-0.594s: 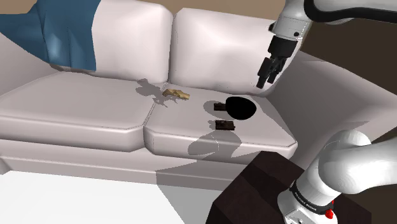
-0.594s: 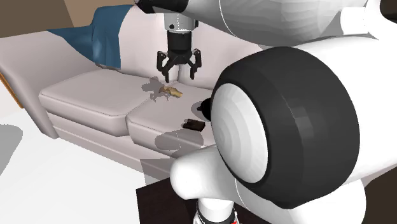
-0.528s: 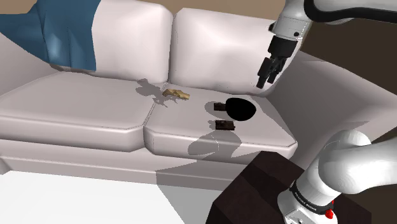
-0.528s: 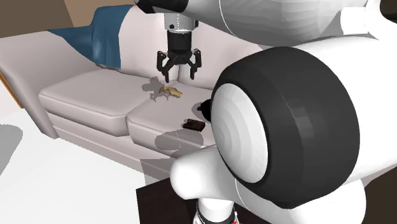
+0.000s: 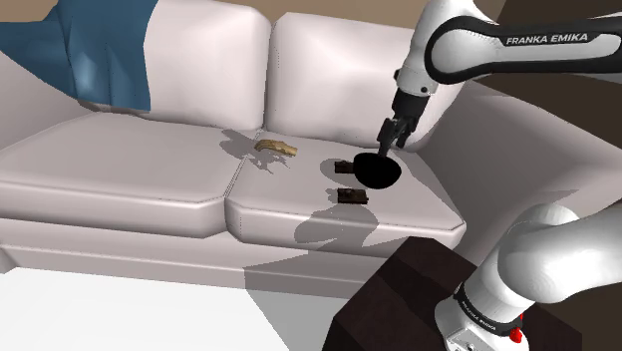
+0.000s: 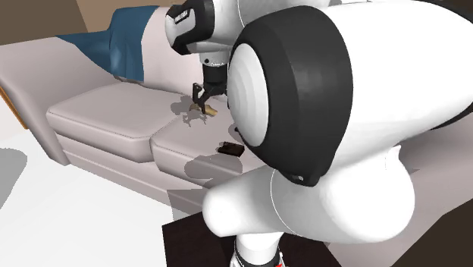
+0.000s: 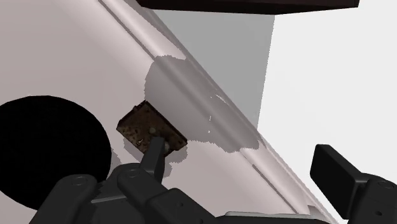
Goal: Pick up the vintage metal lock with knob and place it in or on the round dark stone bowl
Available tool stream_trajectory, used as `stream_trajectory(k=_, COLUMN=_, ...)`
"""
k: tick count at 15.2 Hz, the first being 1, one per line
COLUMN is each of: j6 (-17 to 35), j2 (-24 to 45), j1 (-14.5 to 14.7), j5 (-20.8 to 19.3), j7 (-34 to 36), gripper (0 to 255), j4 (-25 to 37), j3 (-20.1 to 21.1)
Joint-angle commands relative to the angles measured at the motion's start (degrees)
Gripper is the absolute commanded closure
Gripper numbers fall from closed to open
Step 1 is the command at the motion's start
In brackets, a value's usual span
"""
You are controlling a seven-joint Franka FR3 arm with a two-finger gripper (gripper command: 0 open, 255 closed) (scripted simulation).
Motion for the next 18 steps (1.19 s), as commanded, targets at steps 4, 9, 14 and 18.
stream_trajectory(k=4, j6=10.0, j2=6.8, j1=-0.9, j5=-1.5, j7=0.3, gripper=0, j4=-3.0, j3=-0.2)
stream_trajectory(k=9, j6=20.2, j2=16.1, j1=-2.0, j5=-3.1, j7=0.8, gripper=0, j4=-3.6, j3=-0.5)
stream_trajectory(k=14, j6=29.4, j2=26.8, j1=-3.2, j5=-5.1, j7=1.7, gripper=0, j4=-2.1, j3=-0.9)
stream_trajectory(k=18, j6=35.8, j2=35.8, j1=-4.0, j5=-6.9, j7=2.8, gripper=0, j4=0.7, j3=-1.3)
